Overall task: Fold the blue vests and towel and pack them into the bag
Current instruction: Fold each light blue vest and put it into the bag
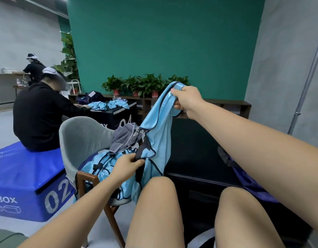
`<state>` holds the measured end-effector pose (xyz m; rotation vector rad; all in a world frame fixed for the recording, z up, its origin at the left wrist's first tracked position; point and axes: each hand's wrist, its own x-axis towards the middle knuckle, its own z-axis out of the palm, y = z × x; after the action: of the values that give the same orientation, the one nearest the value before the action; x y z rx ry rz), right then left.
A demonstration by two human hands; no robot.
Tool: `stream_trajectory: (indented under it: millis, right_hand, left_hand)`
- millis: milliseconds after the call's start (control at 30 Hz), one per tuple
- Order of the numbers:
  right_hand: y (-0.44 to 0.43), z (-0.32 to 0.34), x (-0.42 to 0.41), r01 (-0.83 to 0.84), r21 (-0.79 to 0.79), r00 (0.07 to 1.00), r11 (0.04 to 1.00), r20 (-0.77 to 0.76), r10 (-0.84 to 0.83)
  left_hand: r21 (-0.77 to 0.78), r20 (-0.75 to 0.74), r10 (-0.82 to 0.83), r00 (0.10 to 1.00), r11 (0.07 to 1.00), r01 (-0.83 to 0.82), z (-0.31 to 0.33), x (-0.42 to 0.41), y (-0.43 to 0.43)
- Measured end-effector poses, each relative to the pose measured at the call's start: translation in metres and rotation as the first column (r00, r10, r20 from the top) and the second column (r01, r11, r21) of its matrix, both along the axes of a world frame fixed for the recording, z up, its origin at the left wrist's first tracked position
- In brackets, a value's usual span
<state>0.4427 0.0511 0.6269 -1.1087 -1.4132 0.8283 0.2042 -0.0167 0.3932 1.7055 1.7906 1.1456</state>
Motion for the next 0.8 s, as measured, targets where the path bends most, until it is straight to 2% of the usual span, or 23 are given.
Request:
stream_trajectory:
  millis: [133,333,433,533,600,667,733,800]
  right_hand:
    - [0.004,-0.012,0.017,-0.039,-0.112,0.999,0.993,-0.033,0.035]
    - [-0.012,-0.054,0.021,-0.154,-0.272,0.982,0.95,0.06,0.176]
    - [-0.033,-0.081,0.013,-0.169,-0.234,0.931,0.958,0.28,0.233]
    - [-0.055,-0.112,-0.002,-0.284,-0.286,0.814,0.915,0.433,0.388]
    - [-0.063,-0.133,-0.013,-0.267,-0.288,0.723,0.92,0.571,0.389]
    - [-0.068,-0.152,-0.022,-0.21,-0.246,0.675,0.946,0.664,0.322]
    - [-0.069,-0.168,-0.028,-0.19,-0.191,0.71,0.963,0.65,0.269]
    - [-0.066,-0.177,-0.031,-0.199,-0.165,0.808,0.966,0.53,0.257]
  left_hand:
    - [0.04,0.087,-0.021,0.996,0.999,0.017,0.042,0.001,0.005]
    - [0.084,0.246,-0.086,0.966,0.994,0.068,0.097,0.014,0.014]
    - [0.124,0.252,-0.097,0.963,0.99,0.067,0.119,0.024,0.019]
    - [0.18,0.216,-0.125,0.968,0.98,0.086,0.141,0.04,0.016]
    - [0.206,0.218,-0.142,0.965,0.974,0.096,0.153,0.05,0.016]
    - [0.219,0.232,-0.146,0.962,0.971,0.094,0.164,0.059,0.014]
    - [0.23,0.239,-0.15,0.959,0.969,0.094,0.171,0.066,0.015]
    - [0.238,0.243,-0.156,0.957,0.966,0.097,0.174,0.071,0.018]
